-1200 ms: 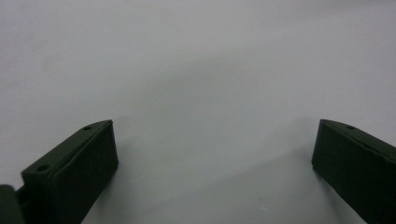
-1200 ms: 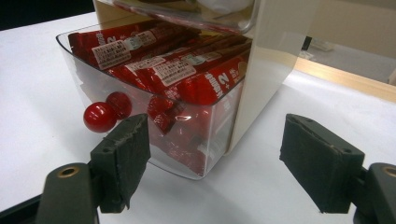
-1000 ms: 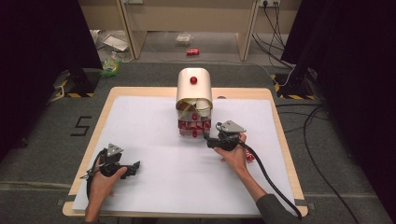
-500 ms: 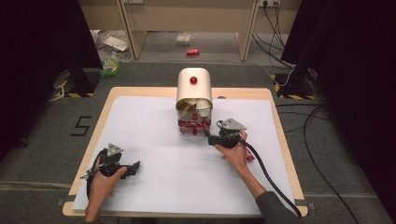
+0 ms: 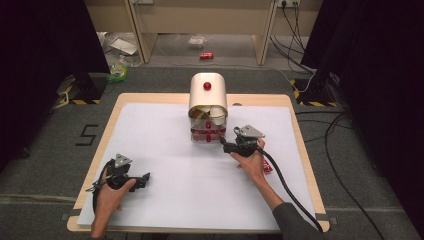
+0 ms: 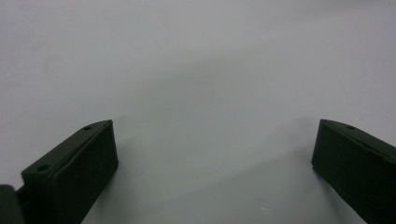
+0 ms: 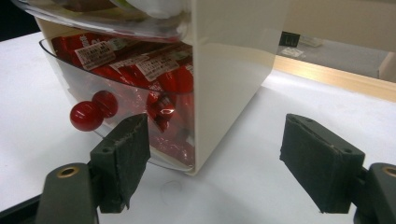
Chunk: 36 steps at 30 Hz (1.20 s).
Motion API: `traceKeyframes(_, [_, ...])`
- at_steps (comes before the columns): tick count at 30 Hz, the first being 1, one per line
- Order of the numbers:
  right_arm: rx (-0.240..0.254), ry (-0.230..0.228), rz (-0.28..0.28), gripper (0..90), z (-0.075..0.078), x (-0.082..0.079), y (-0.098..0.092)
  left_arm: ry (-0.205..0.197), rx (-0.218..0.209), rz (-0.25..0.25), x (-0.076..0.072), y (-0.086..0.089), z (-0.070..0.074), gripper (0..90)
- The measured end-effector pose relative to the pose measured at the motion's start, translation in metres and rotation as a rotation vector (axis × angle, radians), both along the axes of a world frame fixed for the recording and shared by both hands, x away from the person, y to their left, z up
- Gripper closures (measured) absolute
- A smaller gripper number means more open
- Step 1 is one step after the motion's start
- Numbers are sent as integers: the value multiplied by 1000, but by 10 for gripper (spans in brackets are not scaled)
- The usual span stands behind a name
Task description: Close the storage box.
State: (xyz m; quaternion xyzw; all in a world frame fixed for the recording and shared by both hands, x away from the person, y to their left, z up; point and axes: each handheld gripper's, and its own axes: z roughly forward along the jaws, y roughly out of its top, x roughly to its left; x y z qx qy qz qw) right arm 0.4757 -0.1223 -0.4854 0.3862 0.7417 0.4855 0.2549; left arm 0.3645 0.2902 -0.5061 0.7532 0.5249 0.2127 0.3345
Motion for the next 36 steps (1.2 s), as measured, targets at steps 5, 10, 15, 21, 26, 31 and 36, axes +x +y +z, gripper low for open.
traceKeyframes(5, [-9, 4, -2, 232, 0, 1, -1, 0, 0, 0, 0, 0, 0, 0])
traceKeyframes(10, [-14, 4, -2, 226, 0, 1, -1, 0, 0, 0, 0, 0, 0, 0])
traceKeyframes(15, [-12, 8, -4, 221, 0, 2, -1, 0, 0, 0, 0, 0, 0, 0])
traceKeyframes(21, [-16, 14, -2, 269, 1, -1, 0, -1, 0, 0, 0, 0, 0, 0])
traceKeyframes(26, [-45, 27, 7, 264, 1, -3, -1, -1, -1, 0, 0, 0, 0, 0])
traceKeyframes(31, [-59, 20, 18, 264, 6, -8, -4, 0, -1, 0, 0, 0, 0, 0])
traceKeyframes(36, [-70, 4, 30, 264, 14, -13, -6, 0, -1, 0, 0, 0, 0, 0])
